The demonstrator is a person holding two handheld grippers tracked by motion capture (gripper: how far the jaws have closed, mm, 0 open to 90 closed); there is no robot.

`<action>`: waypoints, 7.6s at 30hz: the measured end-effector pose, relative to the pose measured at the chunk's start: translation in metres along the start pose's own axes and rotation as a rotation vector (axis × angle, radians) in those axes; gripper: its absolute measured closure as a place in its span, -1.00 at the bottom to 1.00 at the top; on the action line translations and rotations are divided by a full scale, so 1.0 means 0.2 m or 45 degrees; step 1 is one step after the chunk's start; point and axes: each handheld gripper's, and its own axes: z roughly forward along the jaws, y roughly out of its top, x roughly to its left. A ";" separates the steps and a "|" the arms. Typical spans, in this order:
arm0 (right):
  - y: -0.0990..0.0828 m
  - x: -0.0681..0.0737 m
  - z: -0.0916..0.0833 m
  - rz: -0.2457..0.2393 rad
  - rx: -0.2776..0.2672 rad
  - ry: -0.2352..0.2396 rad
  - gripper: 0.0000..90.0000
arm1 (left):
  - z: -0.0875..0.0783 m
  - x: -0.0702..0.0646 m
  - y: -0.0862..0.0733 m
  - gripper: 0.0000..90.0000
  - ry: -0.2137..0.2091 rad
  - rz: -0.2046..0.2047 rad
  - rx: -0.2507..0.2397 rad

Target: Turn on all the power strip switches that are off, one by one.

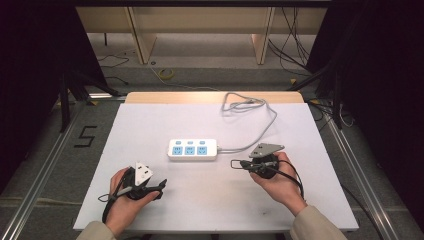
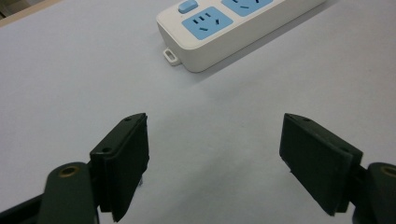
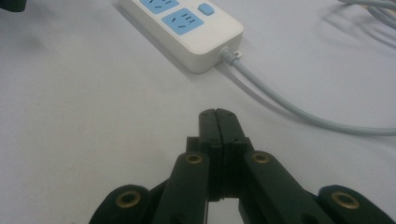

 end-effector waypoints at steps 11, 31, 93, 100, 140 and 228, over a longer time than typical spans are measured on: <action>0.07 0.01 0.04 -0.030 0.023 0.005 1.00 | 0.00 0.00 0.00 -0.47 0.002 0.004 -0.001; 0.16 0.03 0.12 -0.056 0.046 0.008 1.00 | 0.00 0.00 0.00 -0.47 0.002 0.004 0.000; 0.43 0.02 0.30 -0.083 0.091 0.019 1.00 | 0.00 0.00 0.01 -0.47 0.004 0.016 0.001; 0.46 0.02 0.31 -0.079 0.094 0.014 1.00 | 0.00 0.00 0.01 -0.47 0.004 0.017 0.001; 0.53 0.02 0.43 -0.084 0.141 0.010 1.00 | 0.00 -0.01 0.01 -0.47 0.000 0.010 -0.006; 0.61 0.01 0.76 -0.021 0.239 -0.007 1.00 | 0.01 -0.01 0.01 -0.47 -0.007 0.014 -0.012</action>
